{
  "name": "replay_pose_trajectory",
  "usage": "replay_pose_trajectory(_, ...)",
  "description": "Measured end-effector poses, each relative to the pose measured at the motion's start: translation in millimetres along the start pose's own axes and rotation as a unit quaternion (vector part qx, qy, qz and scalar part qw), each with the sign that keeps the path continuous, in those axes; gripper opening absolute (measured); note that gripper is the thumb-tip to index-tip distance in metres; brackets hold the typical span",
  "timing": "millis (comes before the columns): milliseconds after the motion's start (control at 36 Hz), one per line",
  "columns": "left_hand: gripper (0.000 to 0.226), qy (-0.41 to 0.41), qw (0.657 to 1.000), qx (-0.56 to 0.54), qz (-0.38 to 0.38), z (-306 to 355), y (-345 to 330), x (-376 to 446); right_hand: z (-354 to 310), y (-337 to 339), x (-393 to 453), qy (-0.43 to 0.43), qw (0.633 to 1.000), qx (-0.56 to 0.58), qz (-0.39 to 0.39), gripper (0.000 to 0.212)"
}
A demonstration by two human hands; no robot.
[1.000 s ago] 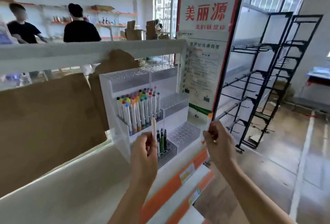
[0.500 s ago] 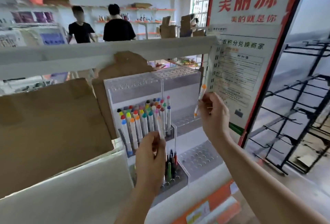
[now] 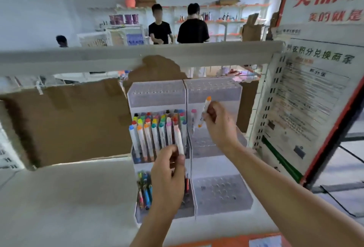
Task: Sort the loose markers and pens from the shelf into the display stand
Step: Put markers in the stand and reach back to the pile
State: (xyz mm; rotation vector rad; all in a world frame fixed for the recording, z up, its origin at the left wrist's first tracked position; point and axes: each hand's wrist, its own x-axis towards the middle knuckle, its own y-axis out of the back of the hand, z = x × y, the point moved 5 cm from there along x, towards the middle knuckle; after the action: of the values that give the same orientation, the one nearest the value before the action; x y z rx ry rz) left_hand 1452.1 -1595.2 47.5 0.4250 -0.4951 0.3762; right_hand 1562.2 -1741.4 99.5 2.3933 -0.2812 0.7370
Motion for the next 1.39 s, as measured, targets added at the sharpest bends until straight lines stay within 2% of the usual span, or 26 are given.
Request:
replay_pose_trajectory(194,0.012,0.0,1.0,0.025,0.004,-0.8,-6.1,0.1,6.7,-16.5,-0.8,-0.021,0.994,-0.072,-0.081,0.015)
replay_pose_trajectory(361,0.007,0.013,1.0,0.016,-0.004,-2.3,-11.2,3.8,2.2,-16.7,1.0,-0.025,0.986,-0.133,-0.099,0.015)
replay_pose_trajectory(500,0.008,0.011,1.0,0.006,-0.004,-1.4,-11.6,7.3,1.3,-21.6,-2.2,-0.023,0.97,-0.213,-0.11,0.002)
replay_pose_trajectory(611,0.009,0.007,1.0,0.002,-0.005,-2.9,-10.5,8.5,0.0,-20.9,-1.2,-0.03,0.961,-0.261,-0.082,0.012)
replay_pose_trajectory(695,0.01,0.008,1.0,0.003,-0.007,-2.5,-10.1,8.6,2.6,-20.4,-1.4,-0.035,0.95,-0.29,-0.107,0.008)
replay_pose_trajectory(750,0.009,0.007,1.0,0.002,-0.008,-0.7,-10.3,8.7,6.6,-16.5,-3.5,-0.052,0.958,-0.259,-0.113,0.004)
replay_pose_trajectory(806,0.008,-0.001,1.0,0.007,-0.004,2.4,-10.9,9.3,6.4,-9.7,-6.9,-0.06,0.972,-0.208,-0.086,0.011)
replay_pose_trajectory(889,0.007,-0.016,1.0,0.012,-0.002,7.7,-13.3,10.6,-4.9,-4.9,-16.0,-0.015,0.994,-0.102,-0.033,0.018)
replay_pose_trajectory(972,0.012,-0.02,1.0,0.002,0.0,11.0,-14.9,14.8,-22.4,-4.8,-35.2,0.023,0.994,0.089,-0.067,0.023)
replay_pose_trajectory(1000,0.012,-0.022,1.0,-0.006,-0.003,11.9,-15.8,16.8,-28.1,-4.1,-41.9,0.036,0.989,0.119,-0.086,0.021)
replay_pose_trajectory(1083,0.012,-0.037,0.999,-0.018,-0.01,18.4,-18.8,22.1,-36.0,-1.3,-53.3,0.057,0.988,0.106,-0.093,0.012)
replay_pose_trajectory(1167,0.015,-0.042,0.999,-0.026,-0.01,23.5,-20.5,24.6,-35.2,12.5,-45.9,0.031,0.987,0.152,-0.037,0.017)
replay_pose_trajectory(1222,0.02,-0.039,0.999,-0.031,-0.009,24.1,-19.7,24.1,-29.2,29.7,-31.6,-0.002,0.985,0.168,0.026,0.013)
replay_pose_trajectory(1306,0.037,-0.03,0.999,-0.036,-0.012,21.2,-18.0,20.8,-15.8,50.6,-7.2,-0.028,0.988,0.116,0.102,0.009)
replay_pose_trajectory(1389,0.032,-0.028,0.999,-0.036,-0.016,16.0,-19.1,17.1,-7.6,47.5,7.1,-0.025,0.993,0.062,0.093,0.003)
